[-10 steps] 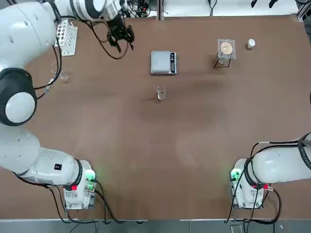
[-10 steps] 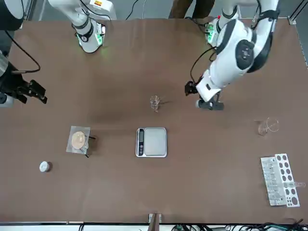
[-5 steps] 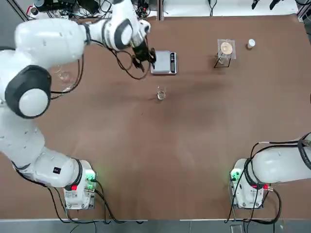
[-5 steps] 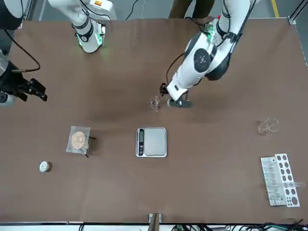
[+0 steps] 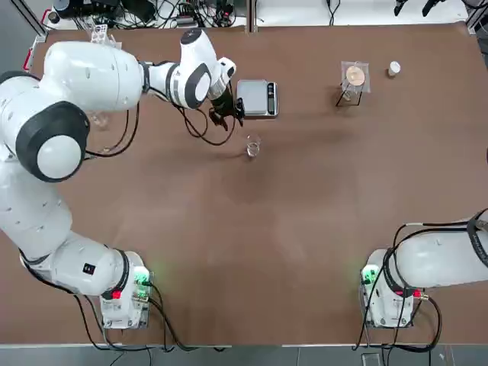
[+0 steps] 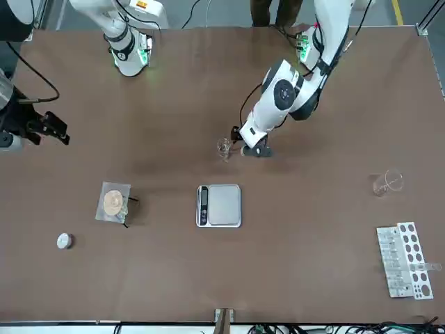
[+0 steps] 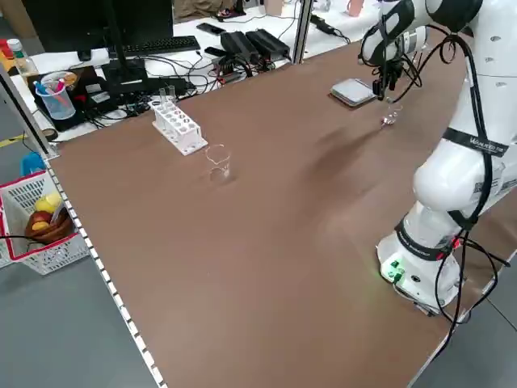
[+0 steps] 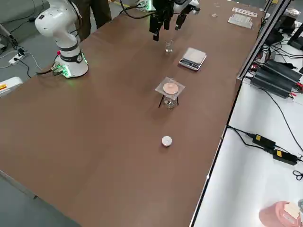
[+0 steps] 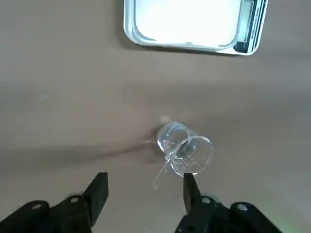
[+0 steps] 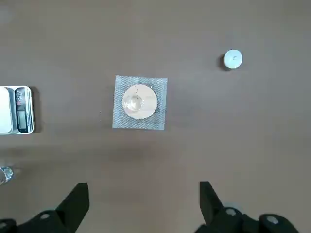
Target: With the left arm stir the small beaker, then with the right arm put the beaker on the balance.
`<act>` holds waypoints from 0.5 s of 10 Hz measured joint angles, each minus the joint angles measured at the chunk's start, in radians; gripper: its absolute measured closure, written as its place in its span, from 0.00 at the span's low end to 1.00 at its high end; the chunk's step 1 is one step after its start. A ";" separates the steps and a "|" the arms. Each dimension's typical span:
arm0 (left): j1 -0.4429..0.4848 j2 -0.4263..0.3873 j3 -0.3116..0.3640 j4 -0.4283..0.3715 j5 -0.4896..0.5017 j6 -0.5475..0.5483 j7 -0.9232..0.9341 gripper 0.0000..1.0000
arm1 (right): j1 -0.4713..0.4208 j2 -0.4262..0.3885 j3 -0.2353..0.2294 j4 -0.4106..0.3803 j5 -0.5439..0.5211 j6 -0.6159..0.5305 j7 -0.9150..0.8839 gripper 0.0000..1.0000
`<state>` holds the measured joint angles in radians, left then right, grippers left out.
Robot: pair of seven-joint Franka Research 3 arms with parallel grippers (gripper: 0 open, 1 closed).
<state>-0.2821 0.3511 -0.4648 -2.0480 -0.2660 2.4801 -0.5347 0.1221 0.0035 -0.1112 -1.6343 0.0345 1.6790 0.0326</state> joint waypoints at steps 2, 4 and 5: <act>-0.032 0.001 -0.001 -0.001 0.000 0.005 -0.021 0.35 | 0.004 0.000 0.001 0.000 0.000 -0.002 0.000 0.00; -0.040 0.018 -0.001 -0.003 0.000 0.033 -0.024 0.37 | 0.004 0.000 0.001 -0.001 0.000 -0.004 0.000 0.00; -0.040 0.034 0.000 -0.004 0.000 0.054 -0.024 0.37 | 0.004 0.000 0.001 -0.001 0.000 -0.006 0.000 0.00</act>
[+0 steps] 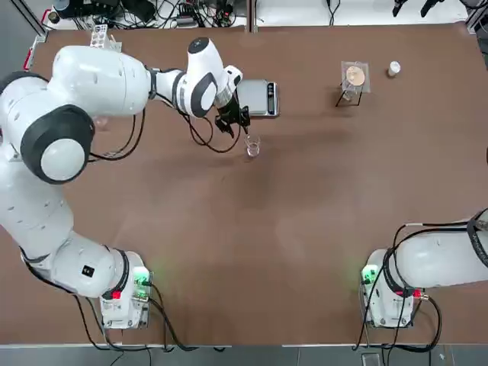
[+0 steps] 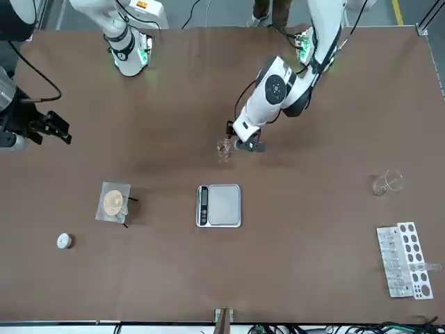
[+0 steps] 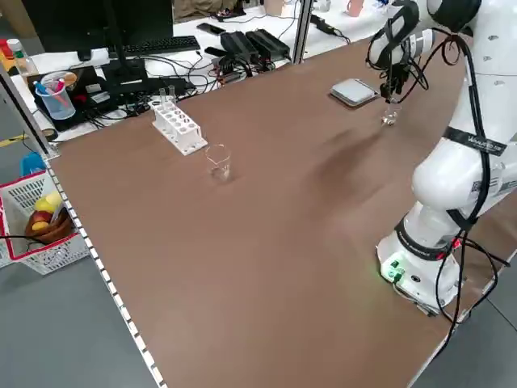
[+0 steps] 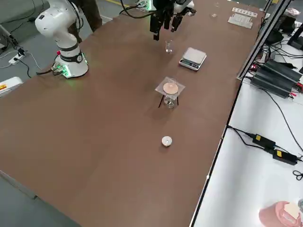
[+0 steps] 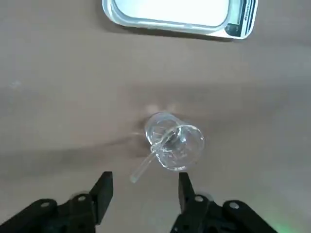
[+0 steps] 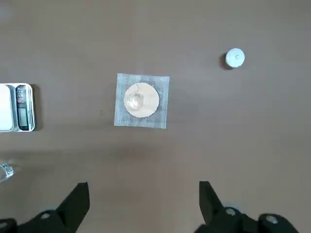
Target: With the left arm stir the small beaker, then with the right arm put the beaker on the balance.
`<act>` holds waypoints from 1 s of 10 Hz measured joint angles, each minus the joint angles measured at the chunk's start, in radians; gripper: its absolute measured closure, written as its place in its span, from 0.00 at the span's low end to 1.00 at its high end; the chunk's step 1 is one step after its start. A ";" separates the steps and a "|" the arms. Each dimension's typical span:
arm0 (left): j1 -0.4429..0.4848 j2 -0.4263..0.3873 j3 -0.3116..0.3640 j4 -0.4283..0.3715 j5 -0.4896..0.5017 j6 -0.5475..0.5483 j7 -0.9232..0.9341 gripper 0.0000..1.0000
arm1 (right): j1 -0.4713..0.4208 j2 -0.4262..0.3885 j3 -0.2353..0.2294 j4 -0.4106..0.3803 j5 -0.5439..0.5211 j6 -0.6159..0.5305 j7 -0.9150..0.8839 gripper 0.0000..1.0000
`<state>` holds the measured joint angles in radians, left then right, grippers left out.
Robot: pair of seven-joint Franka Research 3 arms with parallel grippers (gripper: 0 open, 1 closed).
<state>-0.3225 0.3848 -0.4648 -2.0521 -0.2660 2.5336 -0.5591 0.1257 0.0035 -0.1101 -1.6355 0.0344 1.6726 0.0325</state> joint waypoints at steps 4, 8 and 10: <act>-0.018 0.034 -0.001 0.000 0.000 0.039 0.000 0.42 | -0.002 0.000 -0.002 0.000 0.000 -0.013 0.000 0.00; -0.020 0.034 -0.001 0.000 0.000 0.045 0.000 0.57 | -0.002 0.000 -0.002 0.000 0.000 -0.015 0.000 0.00; -0.020 0.034 0.000 0.002 0.000 0.048 0.000 0.60 | -0.002 0.000 -0.002 0.000 0.000 -0.015 0.000 0.00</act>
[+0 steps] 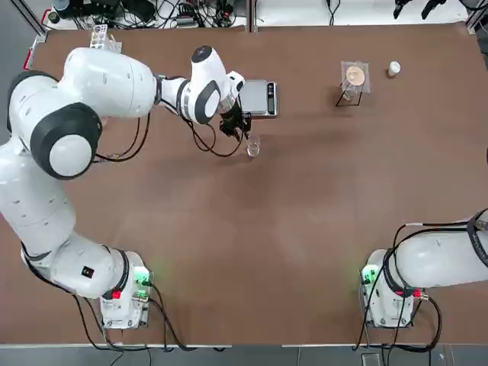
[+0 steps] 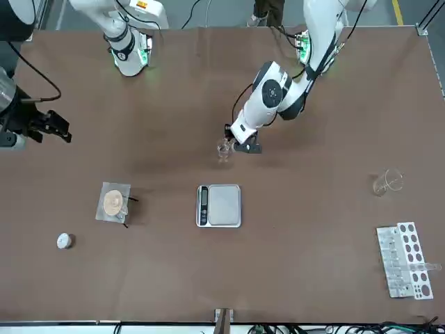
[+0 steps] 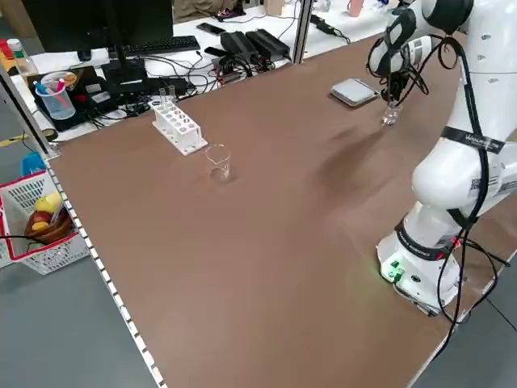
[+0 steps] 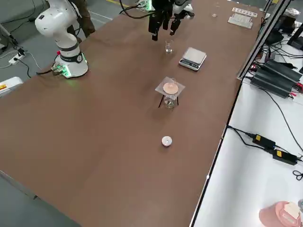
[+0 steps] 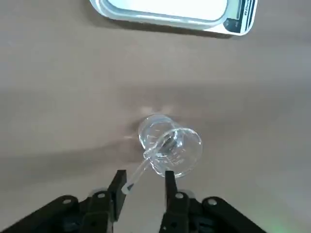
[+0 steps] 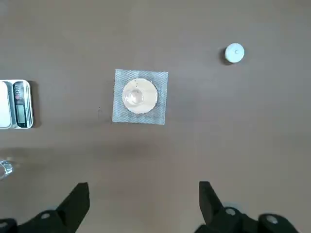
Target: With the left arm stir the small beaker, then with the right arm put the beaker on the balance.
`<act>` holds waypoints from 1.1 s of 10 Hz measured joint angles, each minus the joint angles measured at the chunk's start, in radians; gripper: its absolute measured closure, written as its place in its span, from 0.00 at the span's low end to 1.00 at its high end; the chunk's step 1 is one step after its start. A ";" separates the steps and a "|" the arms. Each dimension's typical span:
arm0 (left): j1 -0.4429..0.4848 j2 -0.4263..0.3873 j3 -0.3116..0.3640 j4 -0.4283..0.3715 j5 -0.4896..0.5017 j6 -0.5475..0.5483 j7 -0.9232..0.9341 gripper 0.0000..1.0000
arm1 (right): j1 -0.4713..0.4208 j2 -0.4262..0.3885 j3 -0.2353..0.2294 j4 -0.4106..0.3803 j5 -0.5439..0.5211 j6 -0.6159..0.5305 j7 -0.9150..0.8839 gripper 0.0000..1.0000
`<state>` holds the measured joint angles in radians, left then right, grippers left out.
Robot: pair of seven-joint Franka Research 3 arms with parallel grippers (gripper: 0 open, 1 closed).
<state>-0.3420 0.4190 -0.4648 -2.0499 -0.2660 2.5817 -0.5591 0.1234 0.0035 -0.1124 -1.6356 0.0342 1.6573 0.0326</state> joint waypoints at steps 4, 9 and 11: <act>0.001 0.000 0.001 0.001 0.009 0.001 0.001 0.65 | -0.003 0.000 -0.001 0.000 0.000 0.000 0.000 0.00; 0.005 0.000 0.003 0.001 0.010 0.002 0.005 0.75 | -0.003 0.000 -0.001 0.000 0.000 0.000 0.000 0.00; 0.006 0.000 0.003 0.002 0.010 0.003 0.005 0.81 | -0.003 0.000 -0.001 0.000 0.000 0.000 0.000 0.00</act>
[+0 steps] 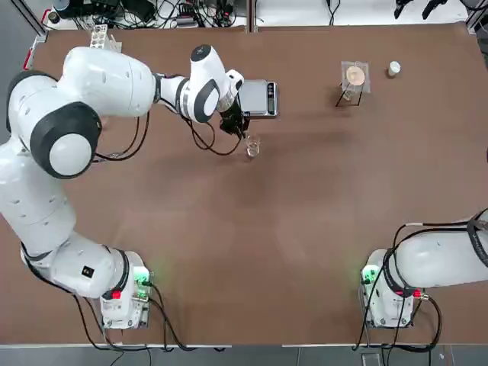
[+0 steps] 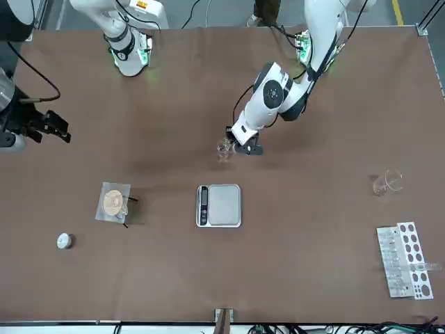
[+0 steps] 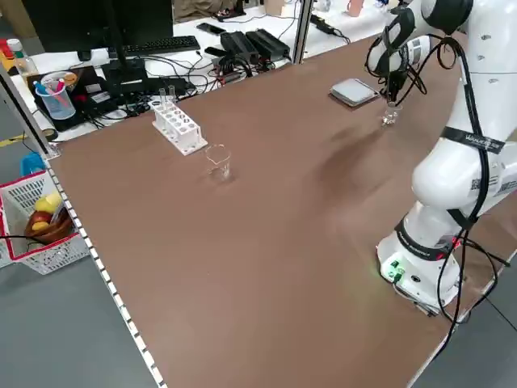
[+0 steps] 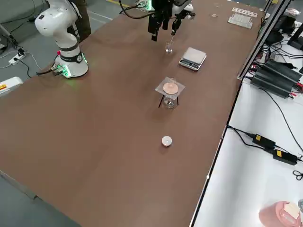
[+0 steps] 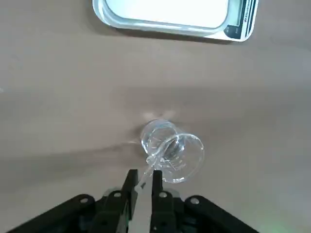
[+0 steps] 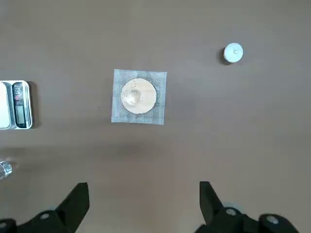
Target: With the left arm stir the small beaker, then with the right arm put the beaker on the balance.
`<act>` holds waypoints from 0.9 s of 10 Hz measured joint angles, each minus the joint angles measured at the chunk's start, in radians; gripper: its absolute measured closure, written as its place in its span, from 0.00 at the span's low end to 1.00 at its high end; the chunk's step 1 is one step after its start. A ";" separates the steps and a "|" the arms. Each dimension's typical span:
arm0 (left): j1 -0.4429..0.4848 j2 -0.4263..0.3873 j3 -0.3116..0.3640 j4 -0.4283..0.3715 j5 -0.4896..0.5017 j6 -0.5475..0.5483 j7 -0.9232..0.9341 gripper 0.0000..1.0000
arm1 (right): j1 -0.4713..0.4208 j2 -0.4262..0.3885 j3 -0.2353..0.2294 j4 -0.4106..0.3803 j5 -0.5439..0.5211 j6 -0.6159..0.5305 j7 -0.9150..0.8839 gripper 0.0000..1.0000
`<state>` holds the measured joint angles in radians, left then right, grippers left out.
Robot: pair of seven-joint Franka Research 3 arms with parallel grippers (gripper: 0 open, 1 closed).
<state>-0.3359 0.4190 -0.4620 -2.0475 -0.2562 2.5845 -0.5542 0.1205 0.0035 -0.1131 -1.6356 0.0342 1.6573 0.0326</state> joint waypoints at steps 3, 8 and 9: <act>0.000 0.000 0.000 0.006 0.000 0.002 0.000 0.81 | 0.000 0.000 0.000 0.000 0.000 -0.004 0.000 0.00; -0.001 0.000 0.000 0.020 0.000 0.003 0.000 0.81 | 0.000 0.000 0.001 0.000 0.000 -0.007 0.000 0.00; -0.001 0.000 0.001 0.024 0.006 0.003 0.000 0.81 | 0.000 0.000 0.001 0.000 0.000 -0.007 0.000 0.00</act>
<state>-0.3370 0.4190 -0.4608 -2.0239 -0.2497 2.5876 -0.5542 0.1207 0.0035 -0.1126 -1.6356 0.0342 1.6501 0.0326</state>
